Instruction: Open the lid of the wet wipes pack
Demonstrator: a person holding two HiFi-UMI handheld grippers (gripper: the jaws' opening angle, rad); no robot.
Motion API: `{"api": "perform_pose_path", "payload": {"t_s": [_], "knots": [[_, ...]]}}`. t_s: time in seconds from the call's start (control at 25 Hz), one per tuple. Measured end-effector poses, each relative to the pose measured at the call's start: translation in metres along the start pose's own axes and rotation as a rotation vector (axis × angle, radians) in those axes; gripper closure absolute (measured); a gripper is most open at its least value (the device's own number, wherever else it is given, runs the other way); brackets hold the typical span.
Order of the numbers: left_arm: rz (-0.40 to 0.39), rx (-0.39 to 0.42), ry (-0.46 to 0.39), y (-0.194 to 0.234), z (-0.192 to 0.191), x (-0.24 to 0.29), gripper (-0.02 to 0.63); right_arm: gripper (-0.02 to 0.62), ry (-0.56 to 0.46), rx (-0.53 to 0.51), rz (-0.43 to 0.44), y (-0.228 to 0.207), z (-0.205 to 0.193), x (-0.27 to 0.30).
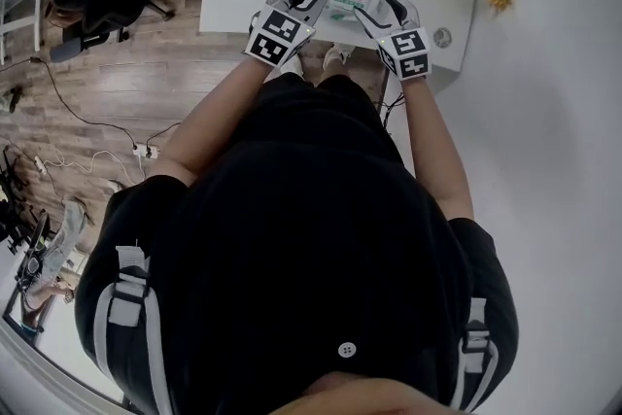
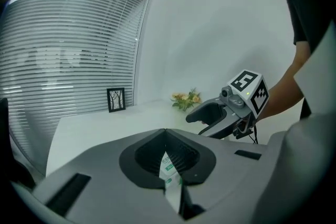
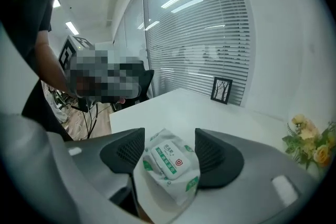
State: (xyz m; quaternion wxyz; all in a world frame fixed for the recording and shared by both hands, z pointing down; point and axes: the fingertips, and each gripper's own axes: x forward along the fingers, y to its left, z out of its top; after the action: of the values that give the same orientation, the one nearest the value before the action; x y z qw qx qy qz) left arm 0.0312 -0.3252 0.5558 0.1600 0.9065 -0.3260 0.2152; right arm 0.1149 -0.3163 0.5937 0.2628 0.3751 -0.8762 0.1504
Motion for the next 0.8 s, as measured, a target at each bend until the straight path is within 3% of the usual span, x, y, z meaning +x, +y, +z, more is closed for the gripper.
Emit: {"api": "perform_pose_path", "payload": {"t_s": [0.44, 0.8], "knots": [[0.035, -0.055, 0.2, 0.012, -0.054, 0.056, 0.598, 0.299, 0.179, -0.105, 0.126, -0.007, -0.045, 0.052], [0.045, -0.108, 0.34, 0.011, -0.099, 0.08, 0.598, 0.299, 0.287, -0.196, 0.165, 0.003, -0.065, 0.066]]}}
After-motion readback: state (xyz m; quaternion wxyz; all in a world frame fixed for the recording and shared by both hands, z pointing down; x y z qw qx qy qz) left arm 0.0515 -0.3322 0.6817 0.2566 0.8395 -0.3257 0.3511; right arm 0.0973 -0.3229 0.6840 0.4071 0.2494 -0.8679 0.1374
